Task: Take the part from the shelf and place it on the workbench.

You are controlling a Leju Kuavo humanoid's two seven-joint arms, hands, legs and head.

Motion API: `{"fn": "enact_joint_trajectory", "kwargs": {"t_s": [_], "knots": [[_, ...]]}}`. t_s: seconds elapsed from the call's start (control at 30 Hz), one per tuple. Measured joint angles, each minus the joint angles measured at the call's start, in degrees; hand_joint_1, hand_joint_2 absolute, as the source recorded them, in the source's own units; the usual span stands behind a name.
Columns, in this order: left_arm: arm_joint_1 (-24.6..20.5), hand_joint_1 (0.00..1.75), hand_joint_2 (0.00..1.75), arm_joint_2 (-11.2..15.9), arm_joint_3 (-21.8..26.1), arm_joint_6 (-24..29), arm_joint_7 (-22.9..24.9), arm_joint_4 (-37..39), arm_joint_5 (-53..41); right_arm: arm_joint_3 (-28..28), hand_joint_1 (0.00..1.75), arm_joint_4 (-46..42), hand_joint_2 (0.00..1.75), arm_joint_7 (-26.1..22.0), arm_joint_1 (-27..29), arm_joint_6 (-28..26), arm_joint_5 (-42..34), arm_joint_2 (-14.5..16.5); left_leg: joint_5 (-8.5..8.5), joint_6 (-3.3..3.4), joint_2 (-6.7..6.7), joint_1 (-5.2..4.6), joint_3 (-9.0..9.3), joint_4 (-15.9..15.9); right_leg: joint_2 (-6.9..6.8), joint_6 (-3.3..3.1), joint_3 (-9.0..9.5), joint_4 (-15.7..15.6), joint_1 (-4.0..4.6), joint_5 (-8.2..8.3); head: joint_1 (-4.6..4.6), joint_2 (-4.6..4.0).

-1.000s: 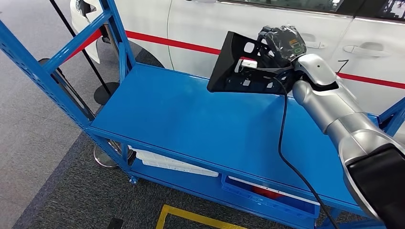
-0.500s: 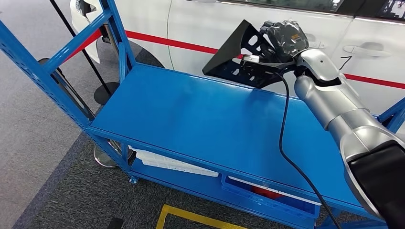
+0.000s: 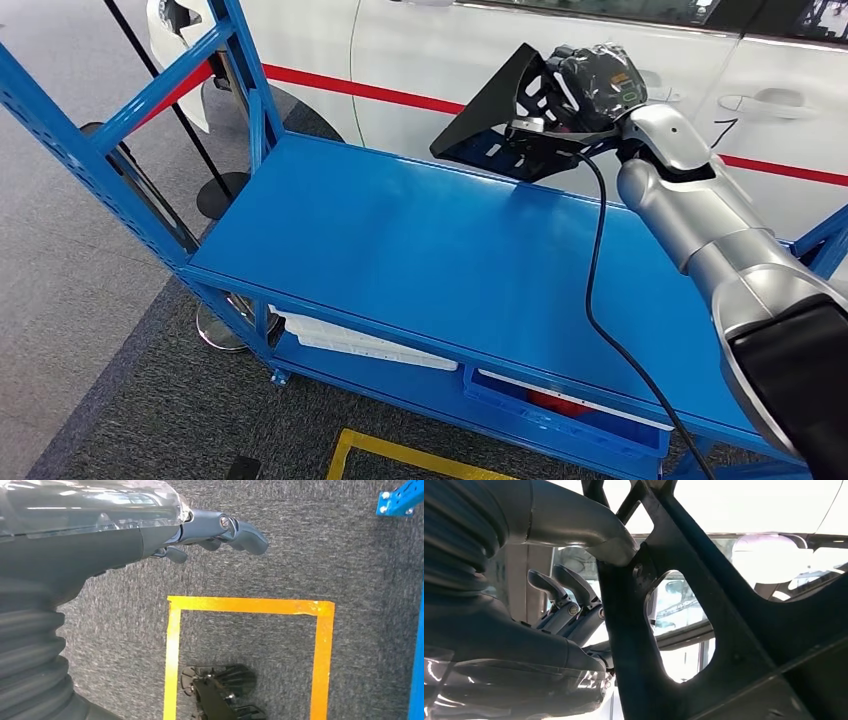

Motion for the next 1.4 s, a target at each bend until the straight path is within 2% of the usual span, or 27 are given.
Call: {"fn": "enact_joint_trajectory", "kwargs": {"t_s": [0.27,0.4,0.47,0.5,0.53,0.57,0.63,0.67,0.7,0.73,0.8,0.87,0.97,1.0,1.03,1.07,1.13,1.17,1.2,1.23,1.33,1.37,1.4], "knots": [[-0.1,0.00,1.75,0.0,-1.6,0.0,1.2,0.0,-1.4,0.0,1.75,0.1,1.75,0.5,0.1,-0.9,-0.1,0.1,-0.13,0.20,0.00,-0.12,-0.08,0.3,0.00,0.23,0.01,0.0,-0.09,0.00,-0.01,0.00],[0.0,0.00,1.75,0.0,-2.1,0.8,1.2,0.0,-1.8,0.0,1.75,0.1,1.75,0.5,0.5,-1.3,0.2,0.1,-0.16,0.55,0.00,-0.23,-0.17,0.5,0.01,0.67,0.03,0.0,-0.21,0.11,-0.01,0.00],[-0.1,0.00,1.75,-0.1,-2.4,0.9,1.2,0.0,-2.0,0.0,1.75,0.1,1.75,0.7,0.6,-1.3,0.3,0.1,0.25,0.93,0.12,-0.09,-0.05,0.2,0.00,1.00,-0.01,0.2,-0.22,0.02,-0.01,0.00],[-0.2,0.00,1.75,-0.2,-2.6,0.9,1.2,0.0,-2.0,-0.1,1.75,0.1,1.75,0.8,0.6,-1.3,0.3,0.0,0.53,1.16,0.22,0.04,0.04,-0.1,-0.06,1.17,-0.34,1.0,-0.18,-0.77,-0.01,0.00],[-0.2,0.00,1.75,-0.3,-2.7,0.8,1.3,0.0,-2.1,-0.1,1.75,0.1,1.75,0.9,0.6,-1.2,0.3,-0.1,0.76,1.34,0.34,0.18,0.12,-0.4,-0.13,1.31,-1.10,2.8,-0.15,-2.22,-0.01,0.00],[-0.3,0.00,1.75,-0.4,-2.8,0.7,1.3,0.0,-2.1,-0.1,1.75,0.1,1.75,0.9,0.6,-1.2,0.3,-0.2,0.89,1.44,0.46,0.26,0.16,-0.5,-0.24,1.44,-2.35,6.0,-0.18,-4.26,0.00,0.00],[-0.4,0.00,1.75,-0.4,-3.0,0.5,1.6,0.0,-2.1,-0.1,1.75,0.1,1.75,0.9,0.7,-1.1,0.3,-0.3,0.93,1.50,0.53,0.25,0.00,-0.4,-0.33,1.67,-5.67,14.1,-0.36,-8.11,0.00,0.00],[-0.4,0.00,1.75,-0.4,-3.0,0.4,1.7,0.0,-2.0,-0.1,1.75,0.1,1.75,1.0,0.9,-1.0,0.3,-0.3,0.90,1.49,0.54,0.25,-0.11,-0.2,-0.37,1.76,-6.75,16.8,-0.49,-8.80,0.00,0.00],[-0.4,0.00,1.75,-0.4,-3.1,0.3,1.8,0.0,-2.0,-0.1,1.75,0.1,1.75,1.0,1.0,-1.0,0.3,-0.3,0.87,1.47,0.53,0.25,-0.24,0.0,-0.41,1.81,-6.85,17.4,-0.60,-8.35,0.00,0.00],[-0.4,0.00,1.75,-0.4,-3.1,0.3,1.9,0.0,-1.9,-0.1,1.75,0.1,1.75,1.0,1.1,-1.0,0.4,-0.3,0.81,1.40,0.51,0.25,-0.36,0.3,-0.47,1.79,-5.80,15.6,-0.69,-6.91,0.00,0.00],[-0.4,0.00,1.75,-0.5,-3.1,0.3,1.9,0.0,-1.8,-0.1,1.75,0.1,1.75,1.2,0.9,-1.0,0.6,-0.3,0.61,1.12,0.44,0.23,-0.62,0.8,-0.55,1.56,-1.48,7.8,-0.74,-3.65,0.00,0.00],[-0.4,0.00,1.75,-0.5,-3.1,0.3,1.9,0.0,-1.6,-0.1,1.75,0.0,1.75,1.3,0.7,-1.1,1.0,-0.1,0.54,0.65,0.38,0.17,-0.97,1.3,-0.52,1.19,1.26,2.6,-0.49,-2.22,-0.01,0.00],[-0.3,0.00,1.75,-0.4,-3.1,0.3,1.9,0.0,-1.6,-0.1,1.75,-0.1,1.75,1.7,0.6,-1.0,1.7,0.3,0.75,-0.26,0.29,0.15,-1.44,1.5,-0.65,0.43,1.30,1.5,-0.48,-1.78,0.00,0.00],[-0.3,0.00,1.75,-0.4,-3.1,0.4,1.9,0.0,-1.5,-0.1,1.75,-0.1,1.75,1.9,0.5,-0.9,1.9,0.4,0.15,-0.66,0.36,0.15,-1.72,2.0,-0.77,0.07,1.21,1.2,-0.65,-1.52,0.00,0.00],[-0.2,0.00,1.75,-0.4,-3.1,0.4,1.9,0.0,-1.6,-0.1,1.75,-0.2,1.75,2.1,0.5,-0.8,2.0,0.5,-1.26,-1.10,0.48,0.26,-2.32,3.5,-0.91,-0.30,1.04,1.0,-0.82,-1.20,0.00,0.00],[-0.2,0.00,1.75,-0.4,-3.1,0.5,2.0,0.0,-1.6,-0.1,1.75,-0.2,1.75,2.2,0.5,-0.7,2.2,0.6,-3.38,-1.59,0.64,0.48,-3.29,6.2,-1.02,-0.57,0.82,0.9,-0.94,-0.89,0.00,0.00],[-0.2,0.00,1.75,-0.5,-3.2,0.6,2.1,0.0,-1.7,-0.1,1.75,-0.3,1.75,2.3,0.4,-0.5,2.3,0.7,-7.95,-2.51,0.93,1.13,-5.79,13.8,-1.10,-0.75,0.10,0.9,-0.95,-0.36,0.00,0.00],[-0.3,0.00,1.75,-0.5,-3.3,0.6,2.2,0.0,-1.7,-0.1,1.75,-0.3,1.75,2.3,0.5,-0.5,2.4,0.7,-9.18,-2.84,1.04,1.43,-6.53,16.7,-1.11,-0.69,-0.31,1.0,-0.97,-0.09,0.00,0.00],[-0.3,0.00,1.75,-0.5,-3.3,0.7,2.3,0.0,-1.8,-0.1,1.75,-0.3,1.75,2.3,0.5,-0.4,2.4,0.8,-9.36,-3.09,1.13,1.67,-6.40,17.7,-1.11,-0.58,-0.74,1.2,-0.99,0.17,0.00,0.00],[-0.3,0.00,1.75,-0.5,-3.3,0.8,2.3,0.0,-1.8,-0.1,1.75,-0.3,1.75,2.3,0.5,-0.3,2.5,0.8,-8.51,-3.24,1.21,1.86,-5.16,16.4,-1.12,-0.42,-1.17,1.3,-1.04,0.41,0.00,0.00],[-0.4,0.00,1.75,-0.5,-3.4,0.8,2.4,0.0,-1.8,-0.2,1.75,-0.3,1.75,2.4,0.2,-0.3,2.9,1.0,-4.92,-3.07,1.33,1.99,2.00,5.1,-1.18,0.29,-2.10,1.8,-1.12,1.08,0.00,0.00],[-0.5,0.00,1.75,-0.5,-3.4,0.8,2.4,0.0,-1.8,-0.2,1.75,-0.4,1.75,2.4,0.1,-0.3,3.1,1.1,-4.40,-2.81,1.30,1.84,3.31,2.7,-1.20,0.65,-2.26,1.8,-1.13,1.38,-0.01,0.00],[-0.5,0.00,1.75,-0.5,-3.4,0.8,2.4,0.0,-1.8,-0.2,1.75,-0.4,1.75,2.4,0.0,-0.3,3.2,1.2,-4.33,-2.53,1.25,1.65,3.64,1.8,-1.22,1.02,-2.38,1.7,-1.14,1.74,-0.01,0.00]]}}
